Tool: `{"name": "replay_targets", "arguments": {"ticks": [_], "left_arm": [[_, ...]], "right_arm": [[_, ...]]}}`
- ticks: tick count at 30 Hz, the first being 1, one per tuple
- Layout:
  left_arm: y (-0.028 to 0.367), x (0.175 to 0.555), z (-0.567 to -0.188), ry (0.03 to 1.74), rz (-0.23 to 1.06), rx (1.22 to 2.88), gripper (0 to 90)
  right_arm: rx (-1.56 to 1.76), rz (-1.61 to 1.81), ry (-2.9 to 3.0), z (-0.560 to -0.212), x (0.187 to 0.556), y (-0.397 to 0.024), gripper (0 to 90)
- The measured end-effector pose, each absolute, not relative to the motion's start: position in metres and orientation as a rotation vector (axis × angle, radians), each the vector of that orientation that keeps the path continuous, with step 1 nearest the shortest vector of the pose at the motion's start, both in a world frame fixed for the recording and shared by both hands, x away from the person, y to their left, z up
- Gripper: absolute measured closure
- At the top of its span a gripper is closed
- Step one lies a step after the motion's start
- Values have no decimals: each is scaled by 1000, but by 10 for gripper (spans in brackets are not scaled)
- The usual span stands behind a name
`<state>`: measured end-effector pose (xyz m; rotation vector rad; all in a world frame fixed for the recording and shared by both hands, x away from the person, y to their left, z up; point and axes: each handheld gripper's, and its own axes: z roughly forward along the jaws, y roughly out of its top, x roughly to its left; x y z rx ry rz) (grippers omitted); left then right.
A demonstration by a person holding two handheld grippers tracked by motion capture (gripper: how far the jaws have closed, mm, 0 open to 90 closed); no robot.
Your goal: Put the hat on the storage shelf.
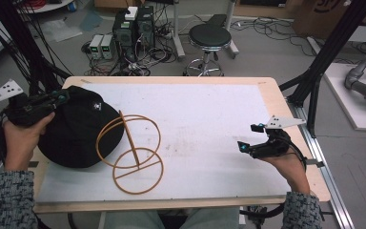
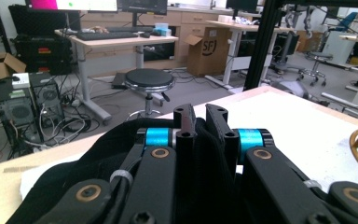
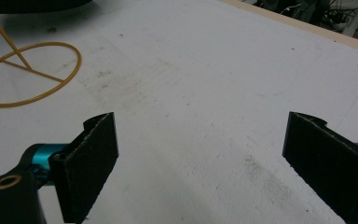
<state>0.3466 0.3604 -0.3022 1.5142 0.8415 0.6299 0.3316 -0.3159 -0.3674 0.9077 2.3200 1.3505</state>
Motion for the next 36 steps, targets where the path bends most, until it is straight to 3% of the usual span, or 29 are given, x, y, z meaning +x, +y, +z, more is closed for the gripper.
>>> {"name": "replay_targets", "arguments": {"ticks": [36], "left_arm": [[382,366,-223,842,631,1349,821]], "right_arm": [[901,1366,2317,-369,333,-319,101]]}}
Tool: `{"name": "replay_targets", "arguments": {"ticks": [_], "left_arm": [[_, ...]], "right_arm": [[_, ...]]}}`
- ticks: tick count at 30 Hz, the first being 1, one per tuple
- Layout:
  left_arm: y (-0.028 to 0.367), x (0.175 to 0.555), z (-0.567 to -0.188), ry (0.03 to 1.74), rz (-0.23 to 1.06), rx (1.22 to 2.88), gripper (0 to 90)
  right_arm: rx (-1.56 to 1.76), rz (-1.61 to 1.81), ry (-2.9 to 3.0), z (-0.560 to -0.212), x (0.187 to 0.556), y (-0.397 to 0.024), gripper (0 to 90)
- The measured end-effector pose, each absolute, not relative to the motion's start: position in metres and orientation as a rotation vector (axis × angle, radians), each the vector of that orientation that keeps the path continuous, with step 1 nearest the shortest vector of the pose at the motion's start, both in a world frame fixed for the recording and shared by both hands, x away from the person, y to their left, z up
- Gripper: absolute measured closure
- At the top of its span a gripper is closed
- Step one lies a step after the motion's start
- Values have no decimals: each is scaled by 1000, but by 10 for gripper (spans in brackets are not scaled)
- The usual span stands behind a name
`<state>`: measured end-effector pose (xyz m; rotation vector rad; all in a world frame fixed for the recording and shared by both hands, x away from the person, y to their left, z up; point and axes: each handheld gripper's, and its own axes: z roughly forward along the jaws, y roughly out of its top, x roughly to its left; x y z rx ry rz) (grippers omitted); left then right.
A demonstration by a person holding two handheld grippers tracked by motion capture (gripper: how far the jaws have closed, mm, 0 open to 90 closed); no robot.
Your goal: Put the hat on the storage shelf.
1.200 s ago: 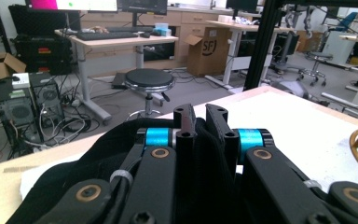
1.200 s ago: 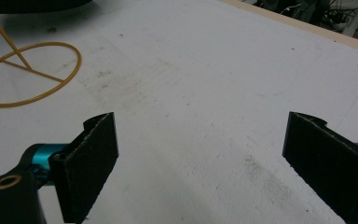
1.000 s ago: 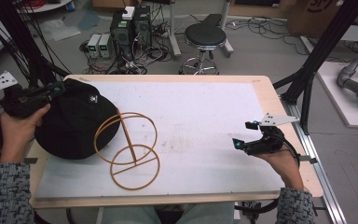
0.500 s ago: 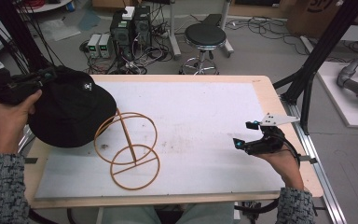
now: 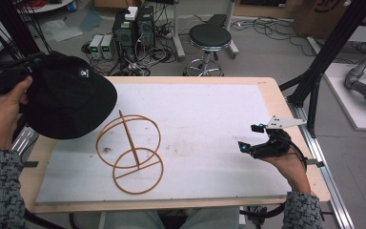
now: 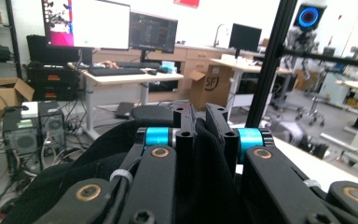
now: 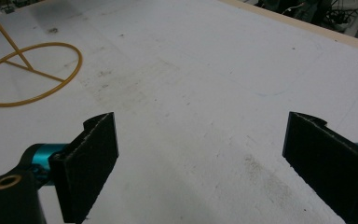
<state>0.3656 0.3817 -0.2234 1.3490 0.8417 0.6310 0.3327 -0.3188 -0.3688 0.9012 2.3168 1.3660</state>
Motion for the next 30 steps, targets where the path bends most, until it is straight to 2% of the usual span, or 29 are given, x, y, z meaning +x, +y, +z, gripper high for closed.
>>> {"name": "replay_targets", "arguments": {"ticks": [30], "left_arm": [[366,348,-180,754,462,1233,821]], "right_arm": [[892,1368,2326,-368,332,-317,101]]}}
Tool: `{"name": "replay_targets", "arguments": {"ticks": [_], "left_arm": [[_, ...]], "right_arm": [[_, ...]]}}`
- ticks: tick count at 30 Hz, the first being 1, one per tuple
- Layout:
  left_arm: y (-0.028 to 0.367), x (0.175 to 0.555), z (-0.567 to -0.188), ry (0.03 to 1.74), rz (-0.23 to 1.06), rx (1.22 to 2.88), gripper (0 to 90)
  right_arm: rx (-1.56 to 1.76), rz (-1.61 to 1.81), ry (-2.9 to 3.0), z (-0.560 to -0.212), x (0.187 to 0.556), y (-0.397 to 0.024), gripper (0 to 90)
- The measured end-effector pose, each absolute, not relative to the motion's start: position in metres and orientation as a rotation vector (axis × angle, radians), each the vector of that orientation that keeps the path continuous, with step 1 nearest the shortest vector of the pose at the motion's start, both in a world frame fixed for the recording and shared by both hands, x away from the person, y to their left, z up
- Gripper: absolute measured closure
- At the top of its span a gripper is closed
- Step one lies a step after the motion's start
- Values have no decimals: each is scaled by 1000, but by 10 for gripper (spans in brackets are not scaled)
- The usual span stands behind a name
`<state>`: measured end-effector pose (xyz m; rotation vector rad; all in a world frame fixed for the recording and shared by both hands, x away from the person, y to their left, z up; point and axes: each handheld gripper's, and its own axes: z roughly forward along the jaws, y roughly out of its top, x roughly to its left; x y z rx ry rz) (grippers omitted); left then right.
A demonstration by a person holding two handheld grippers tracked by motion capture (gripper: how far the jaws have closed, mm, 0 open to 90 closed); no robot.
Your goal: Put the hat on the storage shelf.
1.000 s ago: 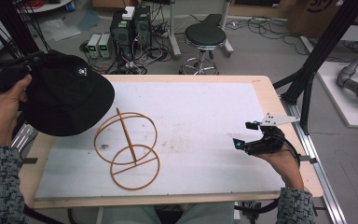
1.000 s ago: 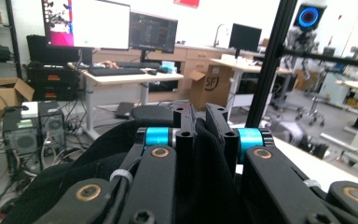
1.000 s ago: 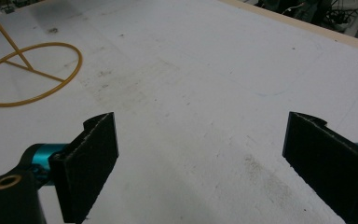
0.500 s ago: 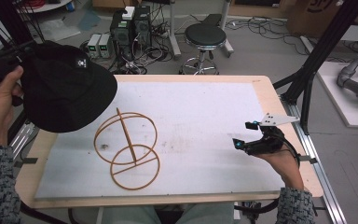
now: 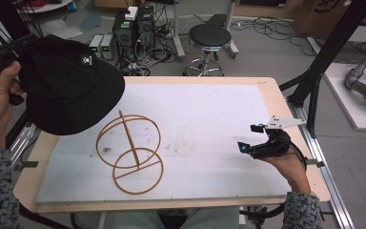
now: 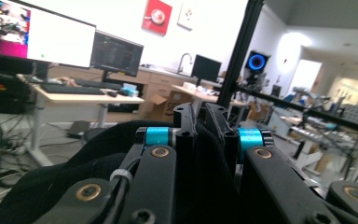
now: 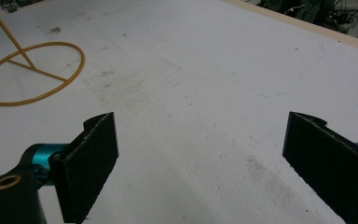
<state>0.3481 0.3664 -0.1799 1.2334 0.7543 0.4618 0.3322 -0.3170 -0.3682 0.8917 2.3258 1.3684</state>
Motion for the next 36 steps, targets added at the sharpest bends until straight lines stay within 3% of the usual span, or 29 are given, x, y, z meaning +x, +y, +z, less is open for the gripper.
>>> {"name": "replay_targets", "arguments": {"ticks": [14,36], "left_arm": [[354,340,-168,694,347,1199,821],[311,330,-161,571,227,1273,821]], "right_arm": [[890,1363,2329,-368,332,-316,101],[889,1367,2329,-368,332,-317,101]]}}
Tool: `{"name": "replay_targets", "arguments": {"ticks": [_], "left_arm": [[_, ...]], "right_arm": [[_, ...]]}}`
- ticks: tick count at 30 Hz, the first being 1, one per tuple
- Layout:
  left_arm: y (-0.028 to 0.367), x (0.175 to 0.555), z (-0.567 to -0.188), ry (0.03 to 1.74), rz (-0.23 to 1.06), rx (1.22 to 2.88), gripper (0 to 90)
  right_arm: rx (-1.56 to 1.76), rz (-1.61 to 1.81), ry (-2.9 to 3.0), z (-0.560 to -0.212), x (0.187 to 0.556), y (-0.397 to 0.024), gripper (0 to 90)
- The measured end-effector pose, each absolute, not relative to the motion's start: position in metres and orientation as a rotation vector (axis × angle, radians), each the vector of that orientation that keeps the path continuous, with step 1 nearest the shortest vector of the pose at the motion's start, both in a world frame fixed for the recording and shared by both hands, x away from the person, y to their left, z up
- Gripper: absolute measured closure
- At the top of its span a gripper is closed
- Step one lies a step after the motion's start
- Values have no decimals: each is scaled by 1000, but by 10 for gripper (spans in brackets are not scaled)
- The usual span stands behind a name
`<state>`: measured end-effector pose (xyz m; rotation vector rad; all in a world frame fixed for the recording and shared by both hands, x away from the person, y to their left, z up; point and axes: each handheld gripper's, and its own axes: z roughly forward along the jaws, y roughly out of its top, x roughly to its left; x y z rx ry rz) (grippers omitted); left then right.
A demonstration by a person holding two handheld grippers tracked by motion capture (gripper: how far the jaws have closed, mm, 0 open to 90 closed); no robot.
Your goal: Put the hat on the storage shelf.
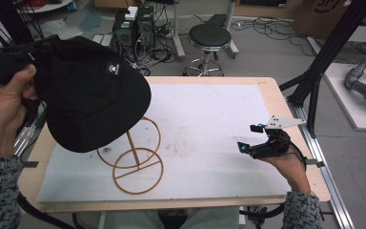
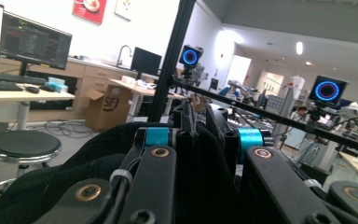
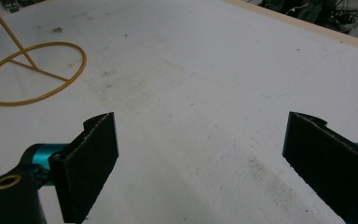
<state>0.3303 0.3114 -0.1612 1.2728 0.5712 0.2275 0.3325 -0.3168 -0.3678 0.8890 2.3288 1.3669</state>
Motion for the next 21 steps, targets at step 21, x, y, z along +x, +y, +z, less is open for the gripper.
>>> {"name": "replay_targets", "arguments": {"ticks": [21], "left_arm": [[289,344,-182,471,66,1349,820]], "right_arm": [[889,1381,2332,-368,334,-318,101]]}}
